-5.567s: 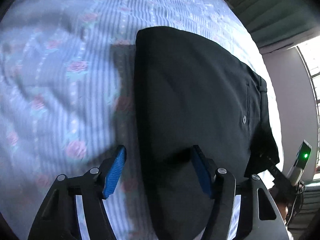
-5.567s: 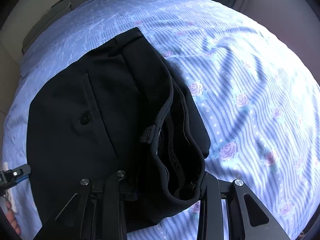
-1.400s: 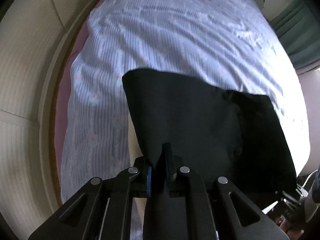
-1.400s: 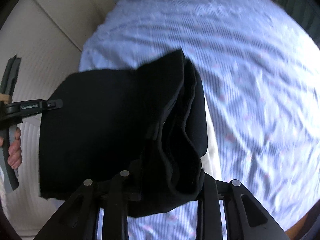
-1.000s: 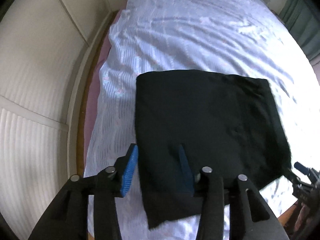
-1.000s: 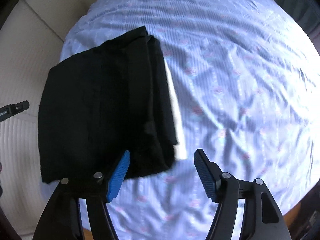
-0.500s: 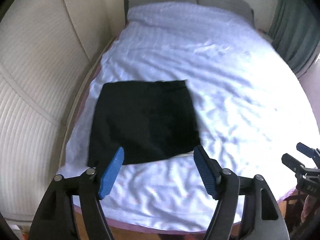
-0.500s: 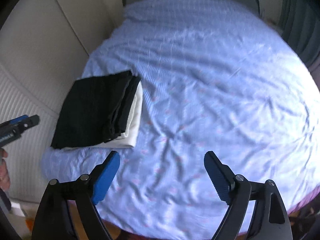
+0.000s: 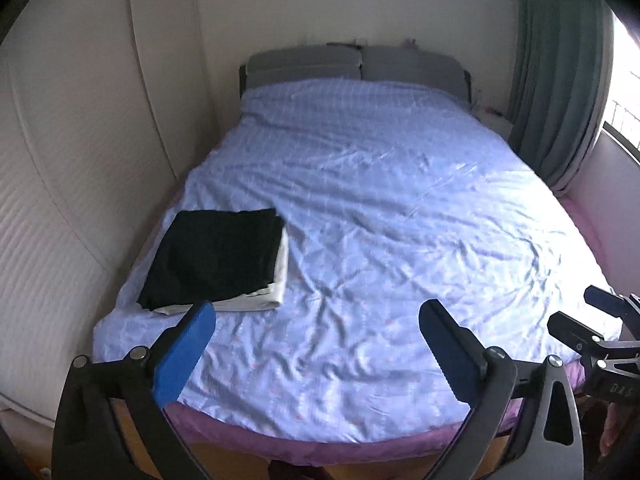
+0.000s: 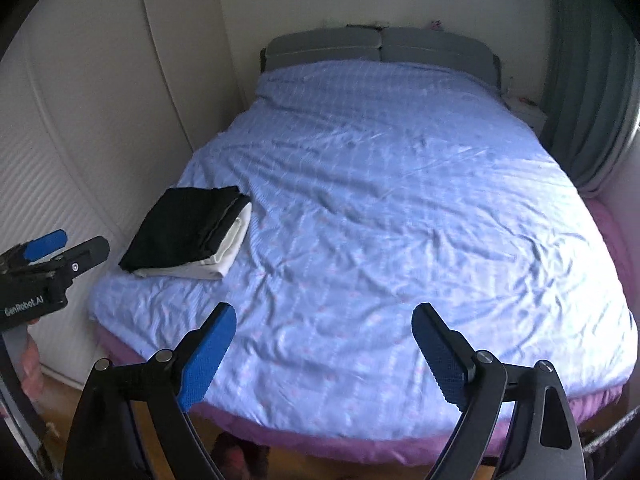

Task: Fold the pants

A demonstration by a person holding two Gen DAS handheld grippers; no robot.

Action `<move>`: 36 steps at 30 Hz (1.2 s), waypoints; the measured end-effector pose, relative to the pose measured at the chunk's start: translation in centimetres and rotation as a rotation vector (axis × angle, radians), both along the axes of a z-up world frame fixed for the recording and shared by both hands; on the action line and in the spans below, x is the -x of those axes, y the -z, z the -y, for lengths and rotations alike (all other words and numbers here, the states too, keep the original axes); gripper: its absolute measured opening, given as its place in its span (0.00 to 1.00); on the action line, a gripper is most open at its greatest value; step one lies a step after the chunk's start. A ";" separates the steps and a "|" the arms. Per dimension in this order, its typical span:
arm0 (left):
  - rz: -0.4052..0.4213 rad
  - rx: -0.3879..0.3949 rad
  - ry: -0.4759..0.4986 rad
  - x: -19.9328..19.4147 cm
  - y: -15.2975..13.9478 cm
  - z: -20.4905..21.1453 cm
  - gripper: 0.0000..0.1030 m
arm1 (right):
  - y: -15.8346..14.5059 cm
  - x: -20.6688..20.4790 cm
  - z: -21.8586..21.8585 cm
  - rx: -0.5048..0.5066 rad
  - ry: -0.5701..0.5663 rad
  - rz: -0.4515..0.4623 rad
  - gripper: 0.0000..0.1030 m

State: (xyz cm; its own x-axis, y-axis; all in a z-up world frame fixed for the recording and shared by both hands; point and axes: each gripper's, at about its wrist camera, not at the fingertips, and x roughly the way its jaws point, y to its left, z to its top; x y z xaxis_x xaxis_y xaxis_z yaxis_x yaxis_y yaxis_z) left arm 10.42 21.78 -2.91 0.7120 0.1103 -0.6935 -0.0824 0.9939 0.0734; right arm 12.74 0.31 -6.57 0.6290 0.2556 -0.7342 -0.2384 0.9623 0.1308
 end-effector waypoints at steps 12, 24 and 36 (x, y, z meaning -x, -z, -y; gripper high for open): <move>0.050 -0.008 0.121 6.9 -4.1 10.0 1.00 | -3.9 7.9 10.2 -0.033 0.096 0.071 0.90; 0.083 0.015 0.189 9.4 -5.7 13.2 1.00 | -5.2 12.0 14.6 -0.039 0.173 0.110 0.90; 0.090 0.019 0.203 10.8 -5.9 13.4 1.00 | -6.2 13.9 15.0 -0.040 0.177 0.139 0.90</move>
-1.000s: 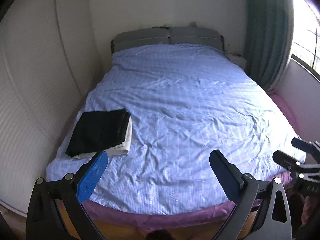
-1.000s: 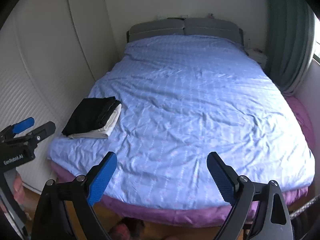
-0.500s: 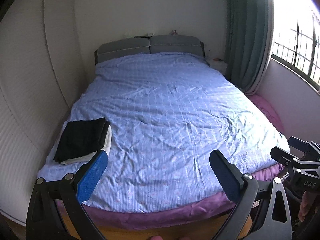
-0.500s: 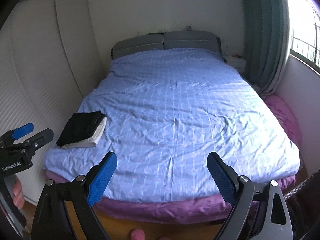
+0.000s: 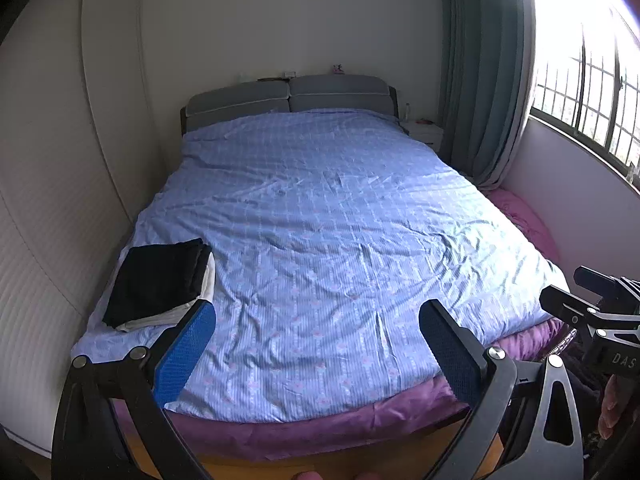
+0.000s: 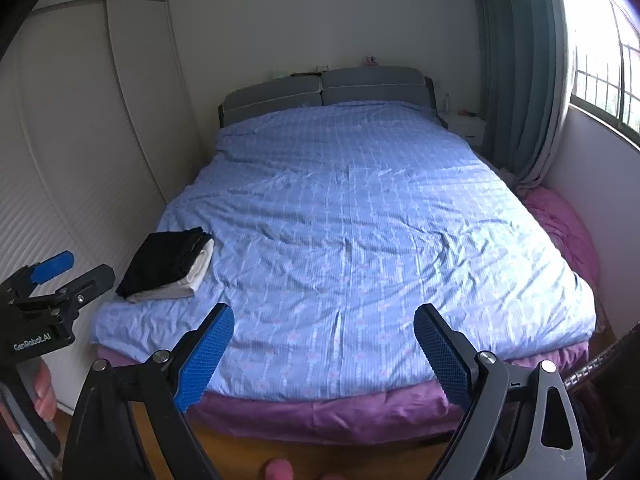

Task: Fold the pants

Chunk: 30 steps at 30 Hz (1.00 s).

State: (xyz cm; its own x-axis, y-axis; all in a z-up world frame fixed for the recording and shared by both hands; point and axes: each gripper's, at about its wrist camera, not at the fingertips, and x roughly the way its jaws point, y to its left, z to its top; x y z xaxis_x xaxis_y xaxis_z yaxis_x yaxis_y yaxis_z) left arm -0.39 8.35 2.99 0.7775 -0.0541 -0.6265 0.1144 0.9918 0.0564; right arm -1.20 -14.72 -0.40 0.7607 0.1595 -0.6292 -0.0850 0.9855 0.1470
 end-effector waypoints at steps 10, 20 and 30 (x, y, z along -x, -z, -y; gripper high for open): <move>0.014 0.013 0.008 1.2 0.0 0.2 1.00 | -0.7 0.9 -0.5 0.009 -0.002 0.024 0.90; 0.020 0.031 0.031 1.6 -0.2 0.2 1.00 | -1.0 1.1 -0.7 0.012 0.005 0.028 0.90; 0.021 0.039 0.046 1.5 -0.1 0.2 1.00 | -1.1 1.0 -0.6 0.013 0.003 0.026 0.90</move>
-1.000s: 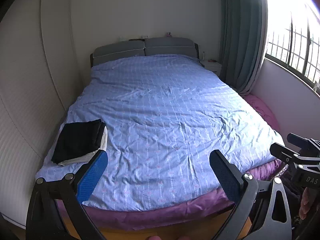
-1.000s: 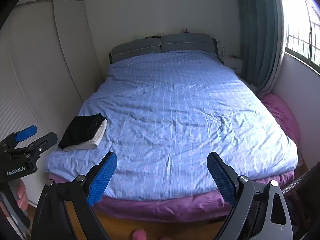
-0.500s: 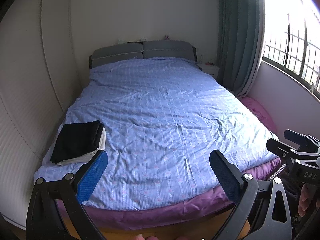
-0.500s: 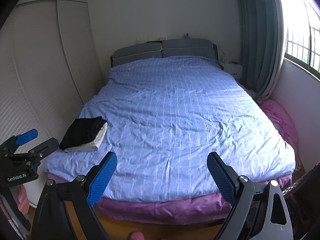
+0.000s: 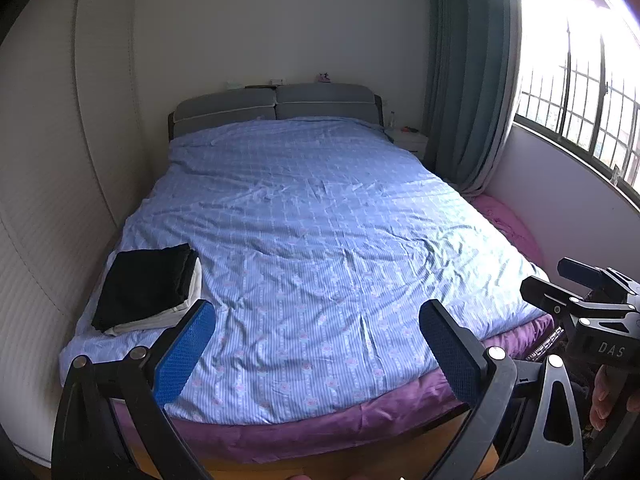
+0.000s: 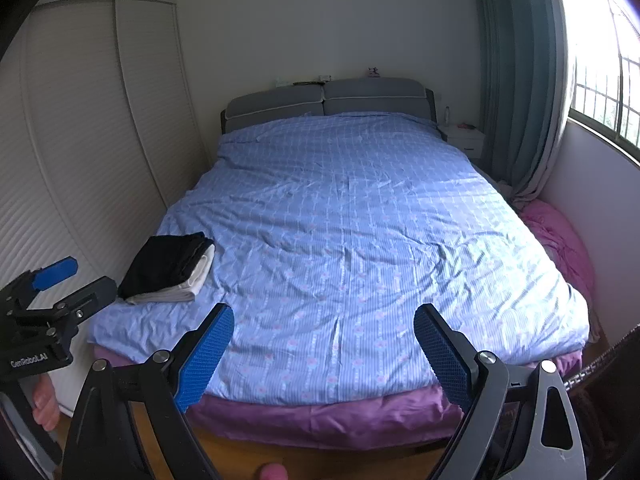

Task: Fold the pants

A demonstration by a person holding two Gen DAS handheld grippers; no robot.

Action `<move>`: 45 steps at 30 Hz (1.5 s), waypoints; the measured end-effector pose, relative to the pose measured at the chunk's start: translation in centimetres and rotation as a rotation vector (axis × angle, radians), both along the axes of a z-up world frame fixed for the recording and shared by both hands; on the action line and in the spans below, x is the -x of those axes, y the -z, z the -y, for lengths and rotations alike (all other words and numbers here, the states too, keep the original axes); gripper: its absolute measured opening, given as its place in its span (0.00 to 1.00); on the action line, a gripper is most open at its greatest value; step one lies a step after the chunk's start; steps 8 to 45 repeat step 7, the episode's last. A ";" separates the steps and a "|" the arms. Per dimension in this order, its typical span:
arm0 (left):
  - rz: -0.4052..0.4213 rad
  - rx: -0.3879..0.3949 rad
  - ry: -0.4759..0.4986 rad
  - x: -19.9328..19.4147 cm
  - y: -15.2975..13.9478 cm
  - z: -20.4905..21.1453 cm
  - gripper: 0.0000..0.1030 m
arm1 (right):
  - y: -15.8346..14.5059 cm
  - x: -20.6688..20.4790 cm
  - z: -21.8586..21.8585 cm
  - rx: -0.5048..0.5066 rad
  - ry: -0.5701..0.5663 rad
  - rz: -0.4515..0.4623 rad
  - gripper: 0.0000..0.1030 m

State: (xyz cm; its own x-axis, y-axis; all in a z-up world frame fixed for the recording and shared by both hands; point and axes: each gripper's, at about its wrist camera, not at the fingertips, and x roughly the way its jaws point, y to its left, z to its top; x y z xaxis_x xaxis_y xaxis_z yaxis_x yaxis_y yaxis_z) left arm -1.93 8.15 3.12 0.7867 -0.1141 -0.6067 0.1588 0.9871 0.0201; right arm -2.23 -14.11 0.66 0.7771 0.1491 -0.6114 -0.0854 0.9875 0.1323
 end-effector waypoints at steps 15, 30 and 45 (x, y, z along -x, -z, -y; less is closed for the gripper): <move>-0.012 0.009 -0.009 -0.3 0.2 -0.1 1.00 | -0.1 -0.1 0.2 0.004 -0.003 -0.004 0.90; -0.012 0.009 -0.009 -0.3 0.2 -0.1 1.00 | -0.1 -0.1 0.2 0.004 -0.003 -0.004 0.90; -0.012 0.009 -0.009 -0.3 0.2 -0.1 1.00 | -0.1 -0.1 0.2 0.004 -0.003 -0.004 0.90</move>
